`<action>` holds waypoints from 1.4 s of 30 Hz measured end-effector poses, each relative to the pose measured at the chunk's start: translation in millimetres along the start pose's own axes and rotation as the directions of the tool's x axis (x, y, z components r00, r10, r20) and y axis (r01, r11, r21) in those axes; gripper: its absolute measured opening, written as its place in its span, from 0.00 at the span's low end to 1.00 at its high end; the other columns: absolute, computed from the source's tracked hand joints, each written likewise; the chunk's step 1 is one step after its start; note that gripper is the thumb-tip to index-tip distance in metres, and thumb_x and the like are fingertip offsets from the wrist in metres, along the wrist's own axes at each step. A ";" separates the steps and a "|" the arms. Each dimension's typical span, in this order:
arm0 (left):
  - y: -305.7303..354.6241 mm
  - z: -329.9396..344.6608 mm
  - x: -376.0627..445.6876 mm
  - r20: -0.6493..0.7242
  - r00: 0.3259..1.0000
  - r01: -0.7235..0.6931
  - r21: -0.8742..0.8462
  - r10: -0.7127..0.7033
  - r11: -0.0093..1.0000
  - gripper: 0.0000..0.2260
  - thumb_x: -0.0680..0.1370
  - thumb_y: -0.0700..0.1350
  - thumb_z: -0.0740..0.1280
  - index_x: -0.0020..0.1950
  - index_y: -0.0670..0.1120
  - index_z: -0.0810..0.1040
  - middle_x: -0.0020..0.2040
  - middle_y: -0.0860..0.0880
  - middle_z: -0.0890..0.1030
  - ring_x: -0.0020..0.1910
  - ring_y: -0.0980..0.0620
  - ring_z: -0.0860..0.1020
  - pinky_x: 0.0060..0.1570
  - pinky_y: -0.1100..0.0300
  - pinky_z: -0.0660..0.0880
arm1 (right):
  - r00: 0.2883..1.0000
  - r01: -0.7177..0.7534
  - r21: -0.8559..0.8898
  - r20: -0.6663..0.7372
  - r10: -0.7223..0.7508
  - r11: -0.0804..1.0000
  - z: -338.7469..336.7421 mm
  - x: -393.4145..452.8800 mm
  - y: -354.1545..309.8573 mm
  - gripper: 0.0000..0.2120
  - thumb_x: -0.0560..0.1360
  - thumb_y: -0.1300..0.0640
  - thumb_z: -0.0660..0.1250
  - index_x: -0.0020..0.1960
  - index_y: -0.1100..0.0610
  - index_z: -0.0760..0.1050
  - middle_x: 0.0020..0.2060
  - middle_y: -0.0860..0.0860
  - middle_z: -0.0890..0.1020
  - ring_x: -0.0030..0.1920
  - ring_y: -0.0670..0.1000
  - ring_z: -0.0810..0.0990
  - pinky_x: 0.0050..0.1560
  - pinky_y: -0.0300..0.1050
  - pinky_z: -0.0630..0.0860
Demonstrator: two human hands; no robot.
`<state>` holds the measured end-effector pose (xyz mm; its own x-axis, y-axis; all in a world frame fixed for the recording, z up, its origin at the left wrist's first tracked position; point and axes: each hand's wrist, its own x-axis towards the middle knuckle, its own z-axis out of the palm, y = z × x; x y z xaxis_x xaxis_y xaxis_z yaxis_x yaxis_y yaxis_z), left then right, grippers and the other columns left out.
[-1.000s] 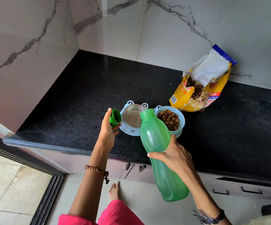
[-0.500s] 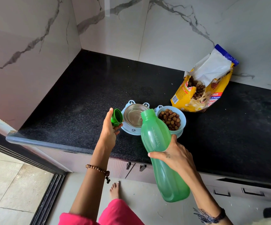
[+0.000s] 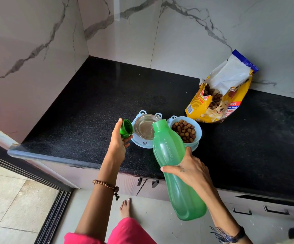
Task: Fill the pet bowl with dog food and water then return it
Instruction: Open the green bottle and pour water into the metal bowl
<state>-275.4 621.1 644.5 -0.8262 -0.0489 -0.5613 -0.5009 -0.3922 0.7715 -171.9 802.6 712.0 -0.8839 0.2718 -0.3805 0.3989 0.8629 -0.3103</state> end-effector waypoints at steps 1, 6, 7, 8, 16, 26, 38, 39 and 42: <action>0.2 0.2 -0.3 0.003 1.000 0.002 0.001 -0.002 1.000 0.25 0.77 0.61 0.57 0.69 0.48 0.69 0.63 0.44 0.76 0.46 0.54 0.76 0.55 0.55 0.62 | 1.000 0.001 0.000 -0.001 -0.001 1.000 -0.2 -0.1 0.1 0.39 0.62 0.36 0.72 0.61 0.57 0.61 0.60 0.56 0.76 0.58 0.59 0.76 0.52 0.49 0.73; 2.2 0.5 -3.6 0.001 1.000 0.004 -0.005 -0.004 1.000 0.24 0.77 0.61 0.57 0.67 0.47 0.70 0.63 0.44 0.76 0.46 0.54 0.76 0.55 0.55 0.61 | 1.000 0.007 0.003 -0.002 -0.007 1.000 -0.9 0.2 -0.2 0.41 0.62 0.35 0.72 0.63 0.58 0.60 0.61 0.57 0.76 0.58 0.59 0.76 0.51 0.49 0.73; 2.4 0.3 -3.7 -0.002 1.000 0.006 -0.007 -0.006 1.000 0.25 0.77 0.61 0.57 0.68 0.47 0.70 0.62 0.44 0.76 0.46 0.54 0.76 0.55 0.55 0.62 | 1.000 0.006 -0.001 -0.001 -0.006 1.000 -1.0 0.4 -0.4 0.42 0.62 0.35 0.72 0.64 0.58 0.60 0.61 0.57 0.76 0.58 0.59 0.76 0.52 0.49 0.73; 2.8 0.3 -3.9 -0.006 1.000 0.007 -0.008 -0.007 1.000 0.25 0.77 0.61 0.57 0.68 0.47 0.70 0.62 0.44 0.76 0.46 0.54 0.76 0.56 0.55 0.62 | 1.000 0.003 -0.003 0.000 -0.003 1.000 -0.9 0.8 -0.6 0.42 0.62 0.35 0.72 0.64 0.58 0.60 0.61 0.57 0.76 0.58 0.59 0.76 0.52 0.50 0.74; 1.7 -2.9 -8.7 0.019 1.000 0.007 -0.001 -0.007 1.000 0.24 0.77 0.60 0.56 0.67 0.47 0.71 0.56 0.45 0.78 0.45 0.54 0.76 0.54 0.55 0.61 | 1.000 -0.007 -0.010 0.017 0.007 1.000 -2.4 -0.1 -2.0 0.40 0.62 0.35 0.72 0.62 0.58 0.61 0.60 0.56 0.76 0.57 0.59 0.76 0.51 0.48 0.74; 3.9 -1.2 -15.9 0.021 1.000 -0.004 0.023 0.004 1.000 0.24 0.77 0.61 0.57 0.66 0.46 0.72 0.55 0.46 0.78 0.45 0.54 0.75 0.50 0.56 0.62 | 0.998 0.012 0.051 -0.055 -0.009 0.999 -0.6 -3.7 -0.2 0.42 0.63 0.36 0.73 0.64 0.58 0.60 0.60 0.57 0.76 0.57 0.60 0.76 0.50 0.48 0.73; 30.8 15.6 -40.3 0.168 0.975 -0.164 0.111 0.144 0.980 0.16 0.76 0.59 0.60 0.55 0.50 0.77 0.45 0.53 0.81 0.48 0.53 0.77 0.53 0.58 0.68 | 0.959 0.145 0.313 -0.278 -0.055 0.939 8.9 -15.7 5.1 0.42 0.60 0.37 0.75 0.65 0.56 0.63 0.56 0.57 0.78 0.55 0.59 0.78 0.50 0.47 0.77; 35.9 17.2 -42.7 0.193 0.968 -0.185 0.124 0.159 0.975 0.15 0.76 0.59 0.61 0.51 0.50 0.79 0.44 0.53 0.82 0.48 0.53 0.77 0.55 0.56 0.68 | 0.954 0.162 0.336 -0.295 -0.059 0.928 8.6 -16.8 4.0 0.43 0.60 0.38 0.76 0.66 0.56 0.62 0.57 0.57 0.78 0.56 0.59 0.77 0.50 0.46 0.75; 56.1 25.6 -54.4 0.298 0.929 -0.275 0.166 0.218 0.947 0.14 0.77 0.57 0.60 0.44 0.51 0.80 0.38 0.55 0.84 0.43 0.56 0.79 0.49 0.63 0.73 | 0.925 0.242 0.367 -0.368 -0.099 0.898 6.3 -19.9 -0.2 0.45 0.60 0.40 0.77 0.68 0.54 0.61 0.59 0.56 0.78 0.57 0.58 0.77 0.51 0.45 0.75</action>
<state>-265.1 625.3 726.1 -0.9538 0.1432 -0.2642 -0.2898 -0.2058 0.9347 -152.8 794.3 714.1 -0.9465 0.3226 -0.0009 0.2341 0.6848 -0.6901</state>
